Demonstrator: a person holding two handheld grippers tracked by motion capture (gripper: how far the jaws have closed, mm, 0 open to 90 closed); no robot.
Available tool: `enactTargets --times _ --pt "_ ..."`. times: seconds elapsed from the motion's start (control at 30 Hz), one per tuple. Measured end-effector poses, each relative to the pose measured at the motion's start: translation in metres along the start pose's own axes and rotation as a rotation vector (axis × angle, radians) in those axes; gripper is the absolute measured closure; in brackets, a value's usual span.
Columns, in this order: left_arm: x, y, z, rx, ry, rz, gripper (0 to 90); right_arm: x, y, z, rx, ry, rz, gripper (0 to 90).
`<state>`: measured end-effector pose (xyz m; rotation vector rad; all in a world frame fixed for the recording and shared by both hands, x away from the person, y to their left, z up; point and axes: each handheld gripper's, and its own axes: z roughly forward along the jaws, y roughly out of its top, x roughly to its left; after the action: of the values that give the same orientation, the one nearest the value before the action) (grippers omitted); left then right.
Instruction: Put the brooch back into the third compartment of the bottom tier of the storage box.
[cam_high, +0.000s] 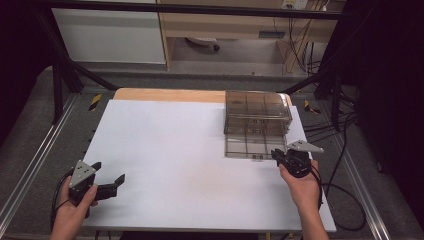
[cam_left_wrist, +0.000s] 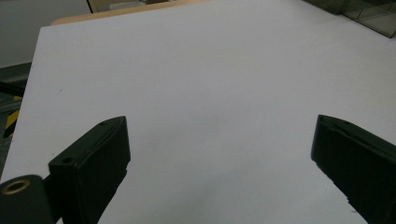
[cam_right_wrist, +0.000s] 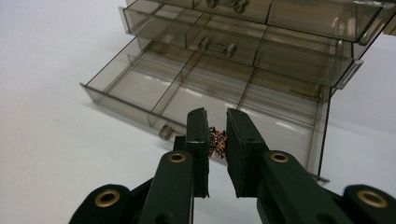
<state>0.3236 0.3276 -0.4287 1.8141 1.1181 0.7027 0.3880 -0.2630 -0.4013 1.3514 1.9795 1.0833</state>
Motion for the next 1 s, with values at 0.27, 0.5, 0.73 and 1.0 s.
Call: enactTargets --times 0.27,0.5,0.73,1.0 --pt "0.000 0.000 0.000 -0.001 0.000 -0.003 4.8 -0.010 0.011 0.009 -0.032 -0.013 0.051 79.6" --pt "0.000 0.000 0.000 -0.001 -0.002 0.002 4.8 -0.018 0.020 0.016 -0.040 -0.037 0.066 79.6" --pt "0.001 0.000 0.000 0.000 -0.003 -0.006 4.8 -0.019 0.019 0.016 -0.060 -0.049 0.063 79.6" --pt "0.002 0.000 0.000 0.000 -0.001 -0.004 4.8 -0.020 0.018 0.017 -0.073 -0.052 0.067 79.6"
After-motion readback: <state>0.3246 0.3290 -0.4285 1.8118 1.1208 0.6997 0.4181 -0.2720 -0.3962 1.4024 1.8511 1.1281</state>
